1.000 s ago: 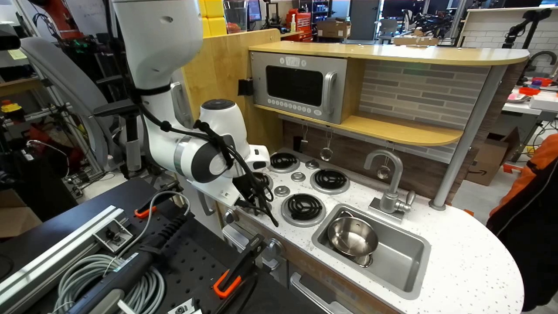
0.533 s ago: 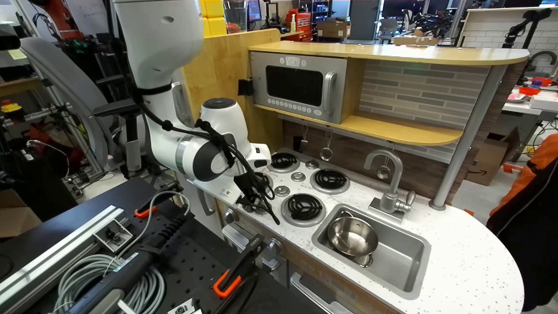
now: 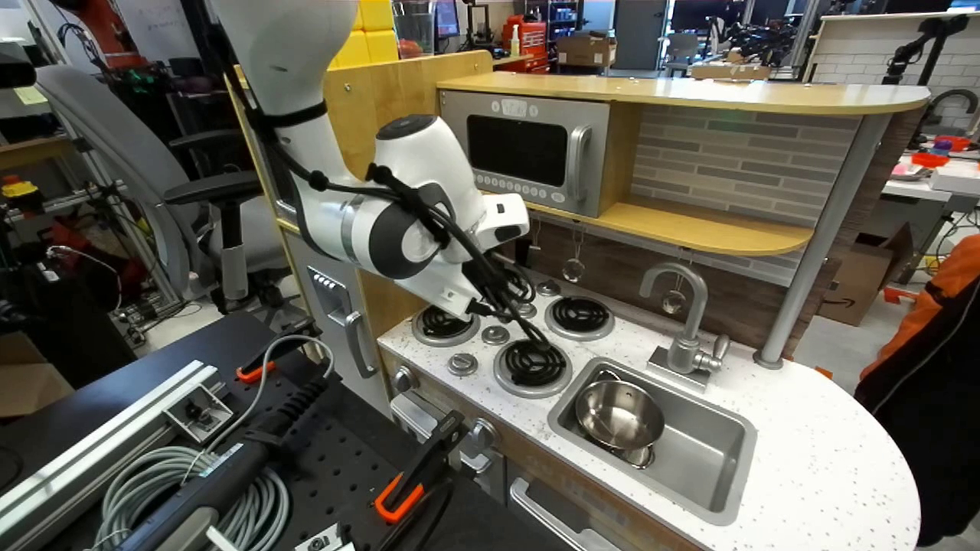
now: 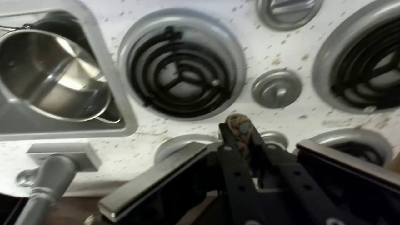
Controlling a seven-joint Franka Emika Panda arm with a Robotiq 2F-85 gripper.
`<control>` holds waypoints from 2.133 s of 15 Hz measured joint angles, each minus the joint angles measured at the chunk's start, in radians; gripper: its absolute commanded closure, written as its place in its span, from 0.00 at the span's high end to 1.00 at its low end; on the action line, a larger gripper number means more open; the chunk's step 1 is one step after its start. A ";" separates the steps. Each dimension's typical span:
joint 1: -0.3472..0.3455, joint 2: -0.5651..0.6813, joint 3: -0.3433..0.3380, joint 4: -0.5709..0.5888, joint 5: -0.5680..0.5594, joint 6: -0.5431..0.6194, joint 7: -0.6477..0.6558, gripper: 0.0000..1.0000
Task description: Move the toy cheetah to the pot in the sink
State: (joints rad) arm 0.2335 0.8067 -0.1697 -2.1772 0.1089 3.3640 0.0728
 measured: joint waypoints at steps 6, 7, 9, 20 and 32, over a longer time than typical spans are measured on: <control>0.057 0.080 -0.236 0.147 0.089 -0.270 0.087 0.03; 0.057 0.103 -0.261 0.182 0.087 -0.335 0.120 0.03; 0.057 0.146 -0.297 0.250 0.075 -0.468 0.200 0.03; 0.045 0.171 -0.267 0.387 -0.027 -0.707 0.419 1.00; 0.021 -0.206 -0.156 0.004 -0.123 -0.495 0.221 1.00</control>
